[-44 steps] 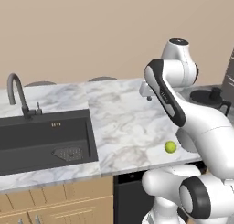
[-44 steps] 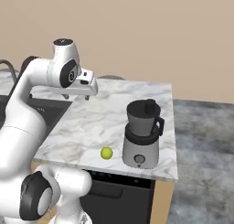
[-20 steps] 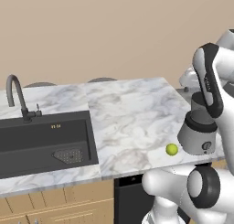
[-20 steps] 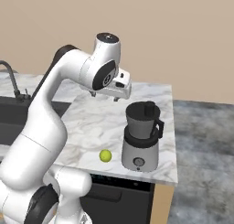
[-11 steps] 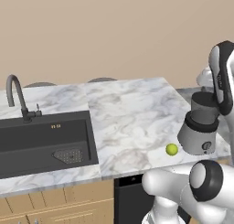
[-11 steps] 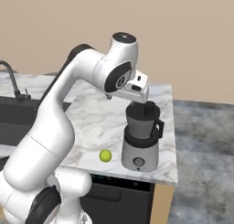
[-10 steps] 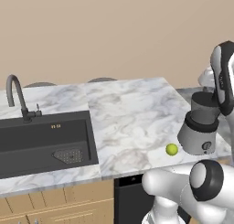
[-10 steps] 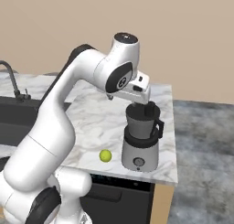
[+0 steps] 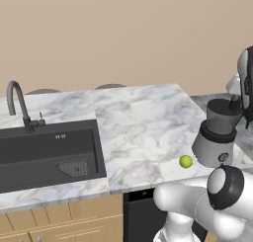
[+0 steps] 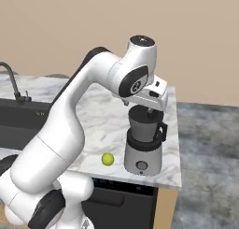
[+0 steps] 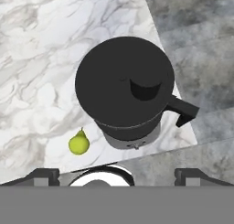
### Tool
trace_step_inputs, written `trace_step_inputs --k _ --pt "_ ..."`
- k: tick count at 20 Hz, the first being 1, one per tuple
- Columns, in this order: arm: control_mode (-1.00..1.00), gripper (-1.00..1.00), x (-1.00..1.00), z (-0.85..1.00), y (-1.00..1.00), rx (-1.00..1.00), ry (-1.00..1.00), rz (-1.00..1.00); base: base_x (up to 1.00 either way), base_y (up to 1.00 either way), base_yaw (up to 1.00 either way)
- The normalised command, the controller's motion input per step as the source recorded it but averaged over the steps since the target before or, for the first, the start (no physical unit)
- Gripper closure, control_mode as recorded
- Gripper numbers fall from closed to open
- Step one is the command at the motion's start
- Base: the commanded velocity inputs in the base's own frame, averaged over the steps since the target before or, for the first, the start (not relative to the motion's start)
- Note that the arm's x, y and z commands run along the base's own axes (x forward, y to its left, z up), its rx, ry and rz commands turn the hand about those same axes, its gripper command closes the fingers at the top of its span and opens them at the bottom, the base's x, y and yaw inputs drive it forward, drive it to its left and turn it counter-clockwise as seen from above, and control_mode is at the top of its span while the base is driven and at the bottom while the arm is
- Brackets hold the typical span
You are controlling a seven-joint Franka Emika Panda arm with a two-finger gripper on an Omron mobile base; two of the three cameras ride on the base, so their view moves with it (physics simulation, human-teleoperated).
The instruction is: Open the blender lid, put the pear in the blender, close the lid, and start the blender.
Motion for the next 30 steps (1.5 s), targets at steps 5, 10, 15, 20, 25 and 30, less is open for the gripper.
trace_step_inputs --k 5,10,15,20,25,30 --pt "-1.00 -1.00 0.30 -0.05 -0.02 -0.01 0.10 0.00 0.00 0.00 0.00" --pt "-1.00 -1.00 0.18 -0.19 -0.29 0.00 0.12 0.00 0.00 0.00 0.00" --pt "-1.00 -1.00 0.23 -0.21 -0.11 0.00 0.13 0.00 0.00 0.00 0.00" --pt "-1.00 -1.00 0.16 -0.10 -0.12 0.00 0.10 0.00 0.00 0.00 0.00" --pt "-1.00 -1.00 0.16 -0.11 -0.14 0.00 0.09 0.00 0.00 0.00 0.00" --pt "-1.00 -1.00 0.18 -0.01 -0.02 0.00 0.06 0.00 0.00 0.00 0.00"
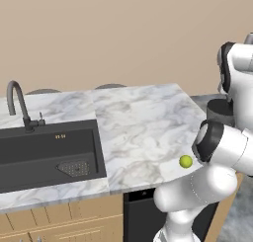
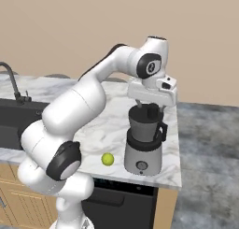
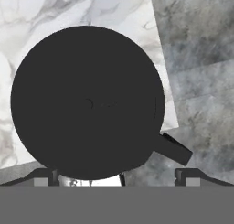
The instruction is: Open the blender lid, put the pear in the blender, close the lid, and start the blender.
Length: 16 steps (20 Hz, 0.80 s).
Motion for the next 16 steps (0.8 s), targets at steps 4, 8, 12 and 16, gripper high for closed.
trace_step_inputs --k 4,8,12,16 --pt "-1.00 -1.00 0.14 0.00 0.00 0.00 0.04 0.01 0.00 0.00 0.00" --pt "-1.00 -1.00 0.10 -0.04 0.00 0.00 0.06 0.01 0.00 0.00 0.00" --pt "-1.00 -1.00 0.14 -0.01 -0.05 0.00 0.05 0.01 0.00 0.00 0.00" --pt "-1.00 -1.00 0.01 -0.01 -0.19 0.00 0.02 0.03 0.00 0.00 0.00"
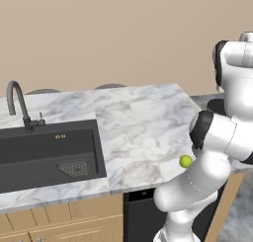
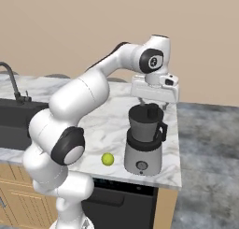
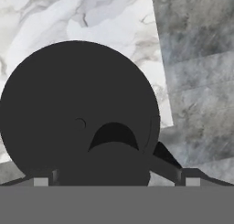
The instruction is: Open the blender lid, put the pear in the blender, close the lid, and start the blender.
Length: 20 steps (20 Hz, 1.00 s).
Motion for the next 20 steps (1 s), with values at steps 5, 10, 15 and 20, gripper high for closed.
trace_step_inputs --k 5,10,15,20 --pt "-1.00 -1.00 -0.03 -0.10 -0.05 0.00 0.00 0.03 0.00 0.00 0.00" --pt "-1.00 -1.00 -0.01 -0.06 0.18 0.00 0.00 0.02 0.00 0.00 0.00" --pt "-1.00 -1.00 0.00 -0.11 0.16 0.00 0.00 0.02 0.00 0.00 0.00" --pt "-1.00 -1.00 0.00 -0.12 0.03 0.00 0.00 0.03 0.00 0.00 0.00"
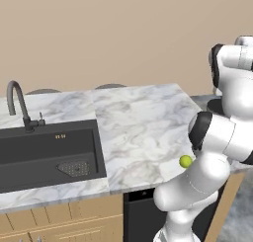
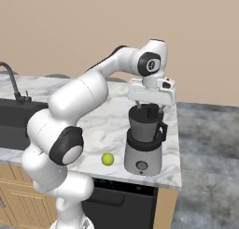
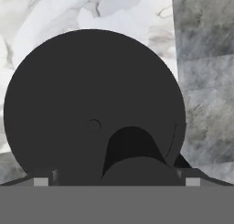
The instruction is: Open the blender lid, put the pear in the blender, close the lid, and start the blender.
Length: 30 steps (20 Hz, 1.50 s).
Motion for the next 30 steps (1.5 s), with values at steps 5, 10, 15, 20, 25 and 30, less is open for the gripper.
trace_step_inputs --k 5,10,15,20,25,30 --pt "-1.00 1.00 -0.02 -0.10 0.00 0.00 0.00 0.06 0.00 0.00 0.00" --pt "-1.00 1.00 -0.15 -0.05 0.00 0.00 -0.01 0.02 0.00 0.00 0.00" --pt "-1.00 1.00 -0.02 0.15 0.02 0.00 -0.01 0.01 0.00 0.00 0.00" --pt "-1.00 1.00 -0.23 0.78 0.20 -0.01 -0.12 0.07 0.00 0.00 0.00" --pt "-1.00 1.00 -0.33 0.80 0.66 -0.07 -0.10 0.11 0.00 0.00 0.00" --pt "-1.00 1.00 -0.30 0.13 1.00 -0.10 0.02 0.12 0.00 0.00 0.00"
